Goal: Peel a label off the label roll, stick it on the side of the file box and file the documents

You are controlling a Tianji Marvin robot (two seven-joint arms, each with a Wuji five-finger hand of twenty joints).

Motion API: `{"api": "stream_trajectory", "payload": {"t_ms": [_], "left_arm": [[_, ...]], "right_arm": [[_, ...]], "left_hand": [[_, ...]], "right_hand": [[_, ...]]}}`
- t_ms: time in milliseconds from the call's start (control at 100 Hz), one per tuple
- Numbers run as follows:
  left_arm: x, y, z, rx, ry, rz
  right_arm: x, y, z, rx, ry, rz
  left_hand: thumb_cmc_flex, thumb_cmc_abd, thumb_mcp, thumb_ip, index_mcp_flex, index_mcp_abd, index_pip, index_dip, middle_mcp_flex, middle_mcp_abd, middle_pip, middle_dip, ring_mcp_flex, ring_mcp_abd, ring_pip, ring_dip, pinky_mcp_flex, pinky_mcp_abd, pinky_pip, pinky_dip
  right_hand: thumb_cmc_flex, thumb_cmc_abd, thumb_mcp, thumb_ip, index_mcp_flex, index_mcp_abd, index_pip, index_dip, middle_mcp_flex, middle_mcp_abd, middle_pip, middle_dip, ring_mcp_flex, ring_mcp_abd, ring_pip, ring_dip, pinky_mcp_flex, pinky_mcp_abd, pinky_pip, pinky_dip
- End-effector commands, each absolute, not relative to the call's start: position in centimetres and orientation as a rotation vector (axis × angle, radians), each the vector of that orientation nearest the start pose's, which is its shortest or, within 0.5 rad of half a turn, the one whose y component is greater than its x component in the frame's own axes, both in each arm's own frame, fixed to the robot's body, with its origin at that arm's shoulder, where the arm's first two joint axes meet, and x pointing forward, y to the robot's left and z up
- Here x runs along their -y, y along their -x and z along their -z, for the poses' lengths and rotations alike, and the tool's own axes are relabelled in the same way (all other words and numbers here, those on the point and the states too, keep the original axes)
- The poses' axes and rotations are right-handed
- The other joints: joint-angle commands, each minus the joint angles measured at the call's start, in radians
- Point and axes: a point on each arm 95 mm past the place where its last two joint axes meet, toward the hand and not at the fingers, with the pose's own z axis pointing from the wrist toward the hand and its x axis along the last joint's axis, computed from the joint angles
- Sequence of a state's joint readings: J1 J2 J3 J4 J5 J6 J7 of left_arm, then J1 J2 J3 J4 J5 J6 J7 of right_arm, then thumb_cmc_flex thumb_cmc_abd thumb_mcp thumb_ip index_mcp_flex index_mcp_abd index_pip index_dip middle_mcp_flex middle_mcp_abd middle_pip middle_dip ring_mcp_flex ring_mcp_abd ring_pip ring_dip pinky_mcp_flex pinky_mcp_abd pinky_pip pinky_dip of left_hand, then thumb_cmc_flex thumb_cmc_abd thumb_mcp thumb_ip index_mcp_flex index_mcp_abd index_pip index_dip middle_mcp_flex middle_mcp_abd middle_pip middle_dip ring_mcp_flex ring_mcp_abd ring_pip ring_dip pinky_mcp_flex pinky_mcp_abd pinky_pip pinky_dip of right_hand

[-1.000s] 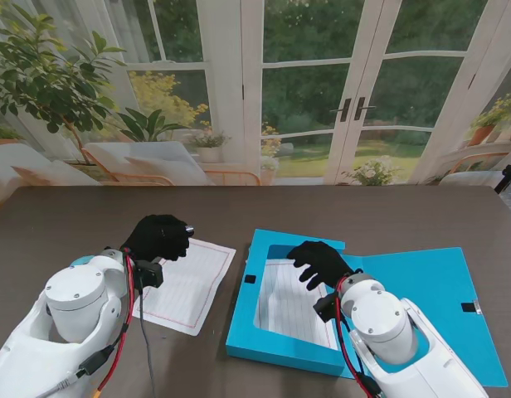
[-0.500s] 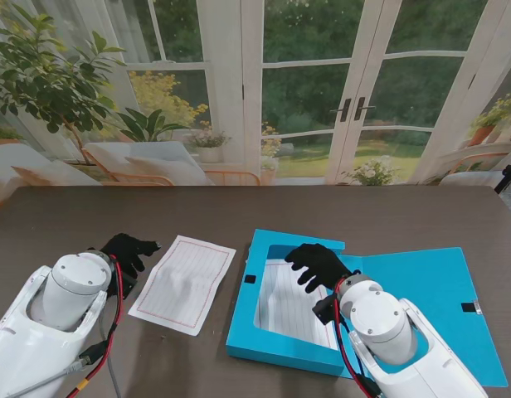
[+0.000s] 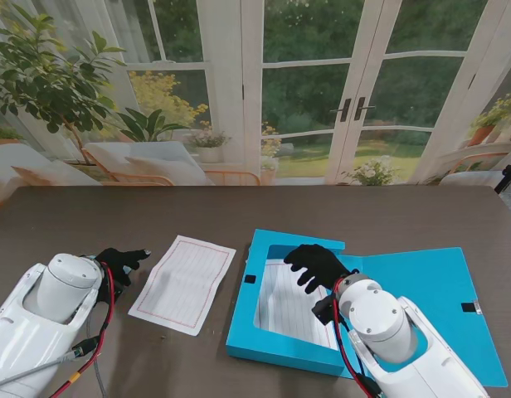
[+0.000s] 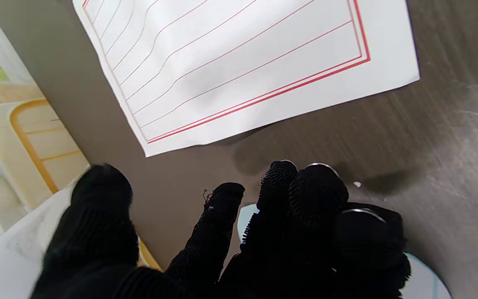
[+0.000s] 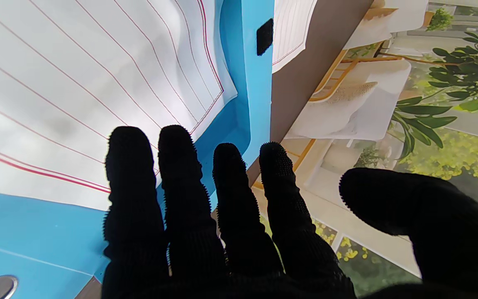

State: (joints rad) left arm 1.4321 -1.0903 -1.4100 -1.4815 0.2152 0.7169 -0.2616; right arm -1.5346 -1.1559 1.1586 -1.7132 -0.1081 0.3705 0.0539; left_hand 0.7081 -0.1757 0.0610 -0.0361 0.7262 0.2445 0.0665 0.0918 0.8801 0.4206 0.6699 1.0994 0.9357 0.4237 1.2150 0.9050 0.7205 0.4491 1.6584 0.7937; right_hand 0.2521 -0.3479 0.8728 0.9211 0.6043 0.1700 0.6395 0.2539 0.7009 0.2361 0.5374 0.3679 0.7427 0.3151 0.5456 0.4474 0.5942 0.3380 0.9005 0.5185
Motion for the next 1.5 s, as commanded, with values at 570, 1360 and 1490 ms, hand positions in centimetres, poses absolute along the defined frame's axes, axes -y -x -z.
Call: {"api": "stream_trajectory", "payload": {"t_ms": [570,1360,1490], "left_arm": [[-11.6,-45.4,35.3,-0.659,2.643,1.018],[-10.3,-46.5,35.7,-0.673,2.815,1.009],[-10.2,-46.5,35.8,-0.624,2.851,1.048]], "right_arm": [[-4.4,-39.8,32.2,1.066,2.471,1.823],[-4.3,-39.7,32.6,1.044,2.484,1.808],[-4.4,-39.6,32.6,1.039,2.484,1.805]], "left_hand": [[-0.042,0.138,-0.066,0.022,0.035,-0.118,0.003,-0.002,-0.097,0.018,0.032,0.039,-0.077,0.0,0.05,0.037,-0.018,-0.142,0.078,0.026],[-0.055,0.169,-0.072,0.021,0.074,-0.087,0.018,0.002,-0.157,-0.004,0.09,0.114,-0.134,-0.041,0.057,0.052,-0.113,-0.181,0.019,0.07],[-0.034,0.168,-0.075,0.021,0.118,-0.067,0.052,0.02,-0.173,-0.001,0.084,0.117,-0.162,-0.03,0.043,0.068,-0.149,-0.174,-0.019,0.129]], "right_hand": [[0.006,0.014,-0.021,0.026,0.004,-0.005,-0.005,-0.009,-0.016,0.009,-0.009,-0.01,-0.02,0.007,-0.001,0.0,-0.426,0.007,-0.022,0.027],[0.007,0.016,-0.022,0.027,0.007,-0.004,-0.004,-0.009,-0.017,0.011,-0.007,-0.01,-0.023,0.008,0.0,-0.001,-0.427,0.006,-0.025,0.03],[0.008,0.016,-0.021,0.027,0.007,-0.004,-0.005,-0.009,-0.019,0.01,-0.008,-0.011,-0.023,0.009,0.0,-0.001,-0.428,0.006,-0.026,0.031]]}}
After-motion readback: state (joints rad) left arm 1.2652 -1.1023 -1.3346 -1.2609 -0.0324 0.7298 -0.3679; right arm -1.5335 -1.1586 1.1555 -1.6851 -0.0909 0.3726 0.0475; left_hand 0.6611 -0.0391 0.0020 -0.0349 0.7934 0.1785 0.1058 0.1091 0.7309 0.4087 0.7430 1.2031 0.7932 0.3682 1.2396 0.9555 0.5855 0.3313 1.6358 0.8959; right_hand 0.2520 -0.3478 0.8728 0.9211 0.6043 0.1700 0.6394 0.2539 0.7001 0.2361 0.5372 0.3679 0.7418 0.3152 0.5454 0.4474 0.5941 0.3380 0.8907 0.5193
